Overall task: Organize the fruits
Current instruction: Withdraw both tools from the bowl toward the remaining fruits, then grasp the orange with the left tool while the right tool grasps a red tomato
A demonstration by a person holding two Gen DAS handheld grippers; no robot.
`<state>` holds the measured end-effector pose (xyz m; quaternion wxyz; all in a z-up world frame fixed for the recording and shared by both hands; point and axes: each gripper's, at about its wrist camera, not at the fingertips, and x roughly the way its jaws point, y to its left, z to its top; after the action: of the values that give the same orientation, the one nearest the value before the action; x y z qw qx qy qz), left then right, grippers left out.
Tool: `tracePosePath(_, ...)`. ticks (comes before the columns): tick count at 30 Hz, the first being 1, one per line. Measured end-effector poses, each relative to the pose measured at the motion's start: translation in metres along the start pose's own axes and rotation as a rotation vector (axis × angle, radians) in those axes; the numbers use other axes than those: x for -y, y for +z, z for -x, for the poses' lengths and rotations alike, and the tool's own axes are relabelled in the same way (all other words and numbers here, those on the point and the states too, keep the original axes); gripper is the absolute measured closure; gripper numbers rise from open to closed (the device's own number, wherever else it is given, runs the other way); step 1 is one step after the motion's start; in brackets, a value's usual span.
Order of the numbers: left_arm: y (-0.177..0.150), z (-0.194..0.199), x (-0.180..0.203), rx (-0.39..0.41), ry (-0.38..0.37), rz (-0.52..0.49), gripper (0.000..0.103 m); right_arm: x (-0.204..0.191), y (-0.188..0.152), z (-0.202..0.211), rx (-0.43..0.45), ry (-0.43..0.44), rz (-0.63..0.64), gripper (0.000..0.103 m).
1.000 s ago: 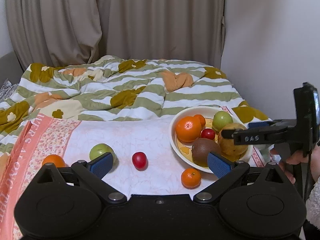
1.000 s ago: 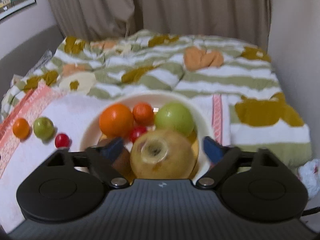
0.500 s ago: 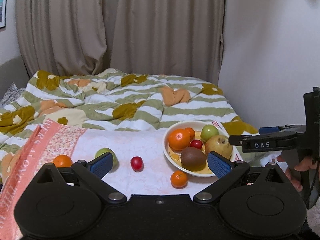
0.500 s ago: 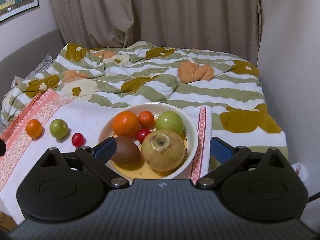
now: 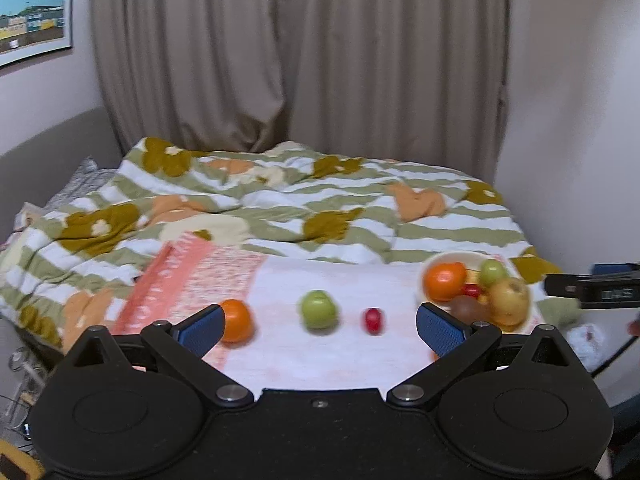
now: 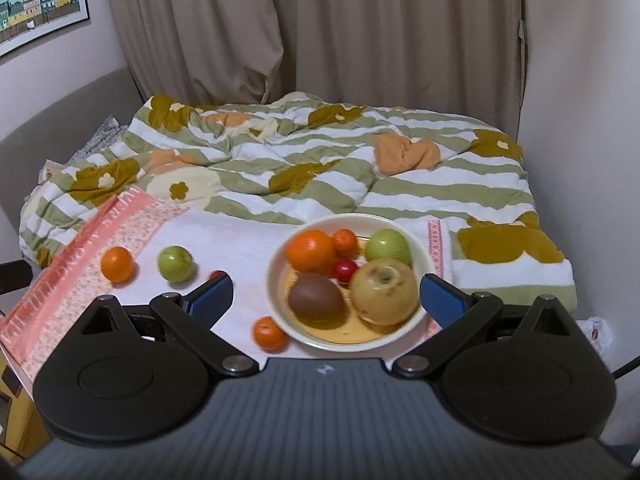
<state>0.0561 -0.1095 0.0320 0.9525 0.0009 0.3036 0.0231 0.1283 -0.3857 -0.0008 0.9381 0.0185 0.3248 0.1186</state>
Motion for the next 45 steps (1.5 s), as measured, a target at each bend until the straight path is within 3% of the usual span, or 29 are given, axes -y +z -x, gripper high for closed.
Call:
tracePosePath(8,0.003,-0.020,-0.066,-0.029,-0.030,0.002,0.000,-0.053,-0.001,0.000,0.006,-0.070,-0.022,0.000)
tracePosePath(22,0.008,-0.097,-0.133,-0.066,-0.188,-0.154,0.000,-0.131,-0.011,-0.057,0.006,-0.139,-0.050,0.000)
tracePosePath(32,0.001,-0.167,-0.146,-0.164,-0.257,-0.213,0.003,-0.151,-0.013,-0.126,-0.066,-0.143,0.021,0.000)
tracePosePath(38,-0.005,-0.204,-0.142,-0.235,-0.277,-0.214,0.010,-0.148,-0.016,-0.160,-0.114,-0.123,0.028,0.000)
tracePosePath(45,-0.014,-0.233,-0.131,-0.306,-0.274,-0.211,0.017,-0.140,-0.024,-0.189,-0.177,-0.091,0.015,0.009)
